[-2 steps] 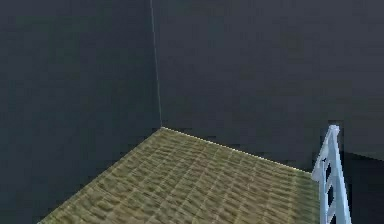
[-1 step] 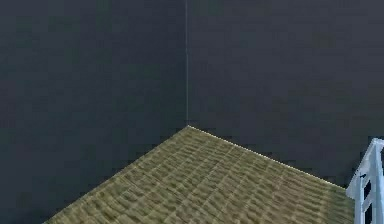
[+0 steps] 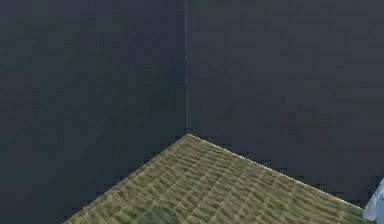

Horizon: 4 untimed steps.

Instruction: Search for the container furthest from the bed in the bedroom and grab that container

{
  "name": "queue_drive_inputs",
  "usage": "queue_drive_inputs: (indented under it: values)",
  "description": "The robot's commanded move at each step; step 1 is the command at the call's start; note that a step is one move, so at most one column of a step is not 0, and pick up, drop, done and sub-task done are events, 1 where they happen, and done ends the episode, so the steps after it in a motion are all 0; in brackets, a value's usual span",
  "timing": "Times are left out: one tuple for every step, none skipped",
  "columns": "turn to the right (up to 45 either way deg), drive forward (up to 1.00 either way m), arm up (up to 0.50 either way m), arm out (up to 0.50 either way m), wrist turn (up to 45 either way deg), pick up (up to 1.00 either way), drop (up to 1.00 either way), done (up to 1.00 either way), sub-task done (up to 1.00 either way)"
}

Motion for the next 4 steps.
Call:
queue_drive_inputs:
  values:
    - [-45.0,0.00,0.00,0.00,0.0,0.00,0.00,0.00,0.00]
    - [-6.0,0.00,0.00,0.00,0.0,0.00,0.00,0.00,0.00]
    - [0.0,0.75,0.00,0.00,0.0,0.00,0.00,0.00,0.00]
    - [-45.0,0.00,0.00,0.00,0.0,0.00,0.00,0.00,0.00]
